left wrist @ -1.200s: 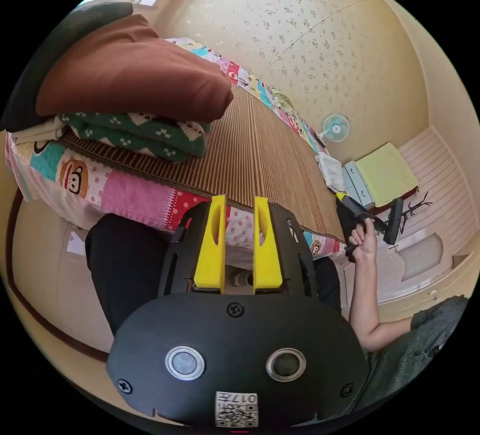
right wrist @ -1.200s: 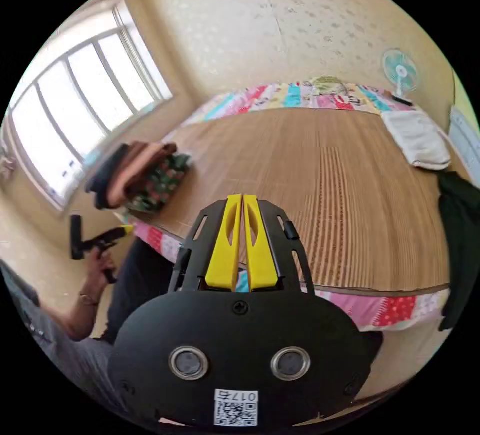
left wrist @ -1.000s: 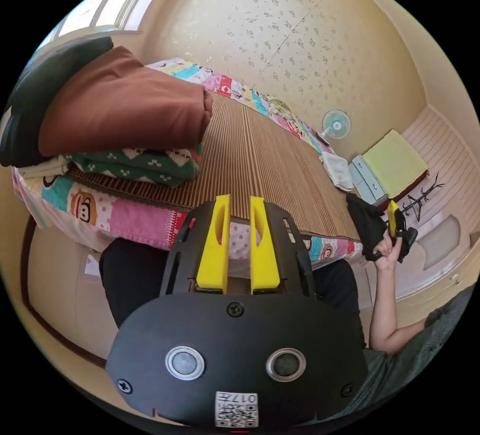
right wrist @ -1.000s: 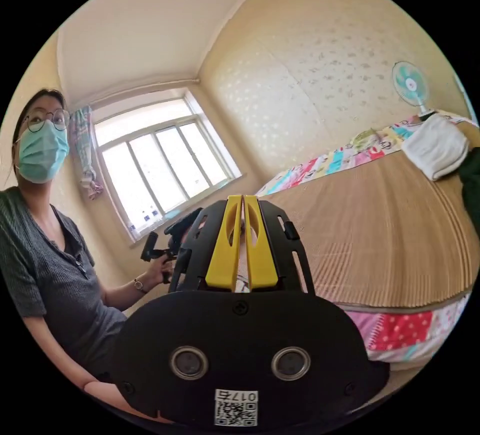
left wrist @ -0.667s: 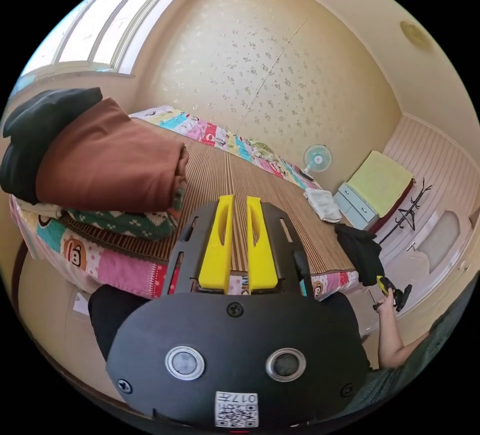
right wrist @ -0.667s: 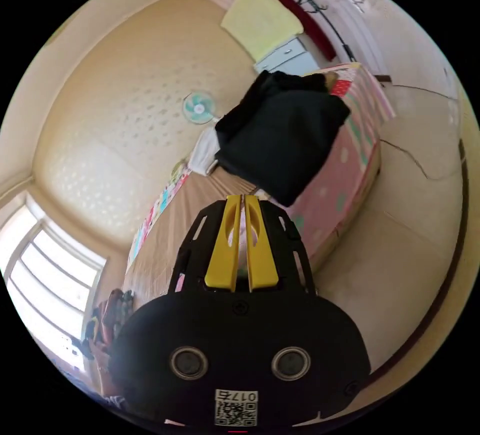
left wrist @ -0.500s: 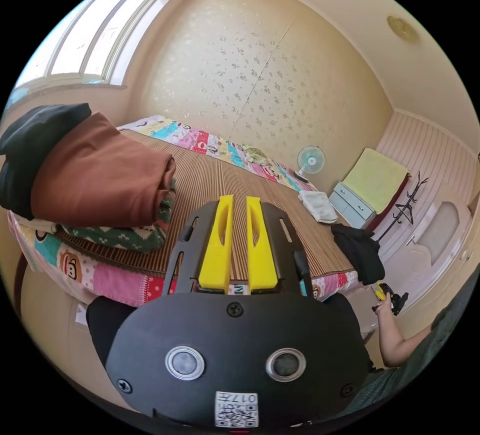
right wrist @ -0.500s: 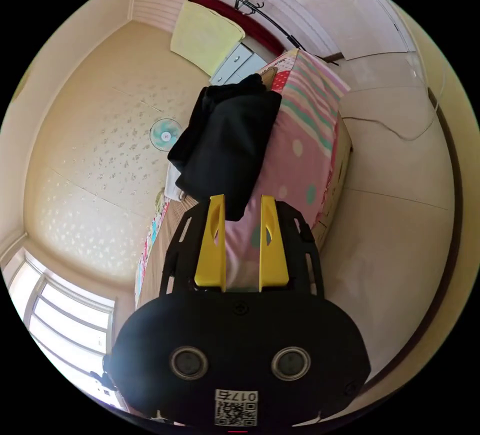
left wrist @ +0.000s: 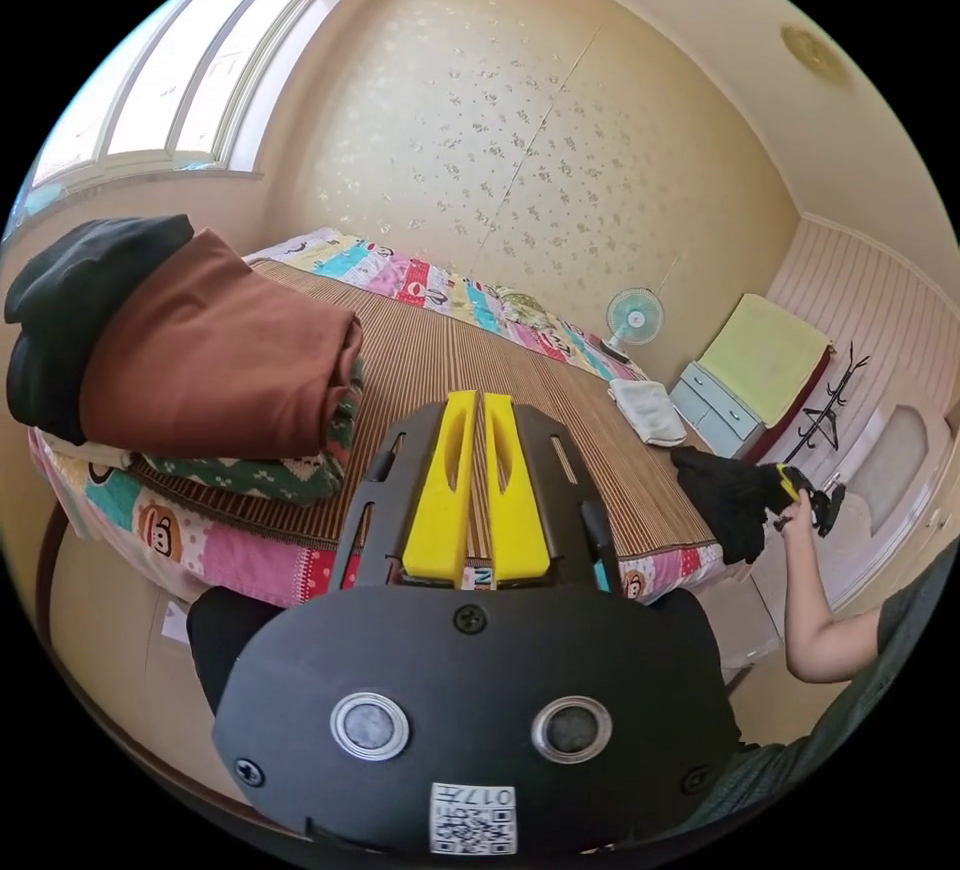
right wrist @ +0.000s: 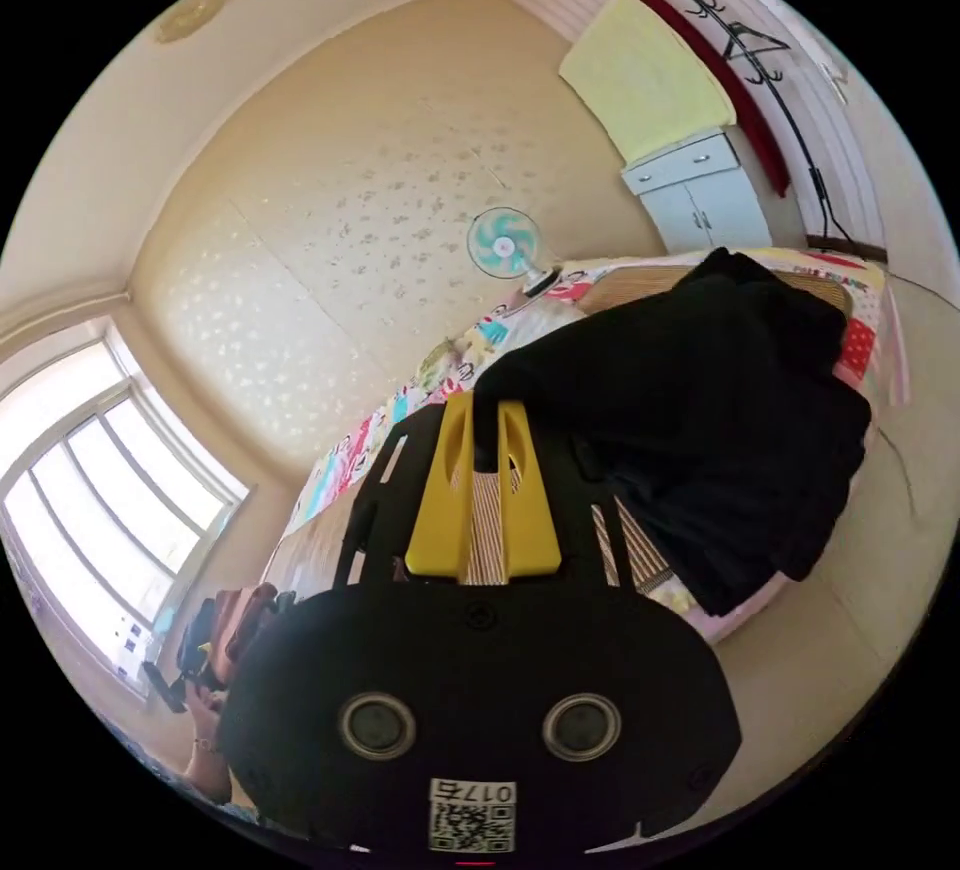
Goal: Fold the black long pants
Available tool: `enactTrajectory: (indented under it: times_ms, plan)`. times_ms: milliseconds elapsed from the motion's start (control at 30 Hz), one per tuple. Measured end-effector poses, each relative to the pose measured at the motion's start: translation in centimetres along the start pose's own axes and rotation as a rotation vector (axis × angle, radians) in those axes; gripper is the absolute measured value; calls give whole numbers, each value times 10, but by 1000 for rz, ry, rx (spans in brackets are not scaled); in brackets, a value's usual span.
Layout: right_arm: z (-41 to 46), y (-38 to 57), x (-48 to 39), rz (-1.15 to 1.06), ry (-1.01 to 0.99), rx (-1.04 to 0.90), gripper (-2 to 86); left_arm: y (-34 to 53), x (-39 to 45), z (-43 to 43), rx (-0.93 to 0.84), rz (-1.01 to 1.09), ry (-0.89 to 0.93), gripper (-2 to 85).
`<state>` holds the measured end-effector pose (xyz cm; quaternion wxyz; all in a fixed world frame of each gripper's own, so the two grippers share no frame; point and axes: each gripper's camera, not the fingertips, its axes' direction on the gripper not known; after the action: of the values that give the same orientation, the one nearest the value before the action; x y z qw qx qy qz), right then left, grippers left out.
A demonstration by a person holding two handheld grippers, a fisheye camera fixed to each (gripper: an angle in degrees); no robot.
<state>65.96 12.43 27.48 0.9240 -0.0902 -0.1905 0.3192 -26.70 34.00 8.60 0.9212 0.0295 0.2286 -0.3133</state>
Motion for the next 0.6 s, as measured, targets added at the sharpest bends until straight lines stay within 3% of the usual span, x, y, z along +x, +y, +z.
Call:
enactTrajectory:
  times_ms: [133, 267, 367, 500, 600]
  plan:
    - [68, -17, -70, -213, -154, -199, 15, 1, -4, -5, 12, -29, 30, -9]
    - [142, 34, -148, -381, -423, -462, 15, 7, -7, -7, 10, -21, 3, -10]
    - [185, 103, -170, -331, -593, -669, 15, 11, -16, -4, -21, -67, 4, -10]
    - [204, 209, -176, -326, -643, -957, 16, 14, -27, -10, -12, -83, 1, -10]
    - [179, 254, -179, -283, -755, -1016, 20, 14, -35, -10, -30, -58, -44, -10]
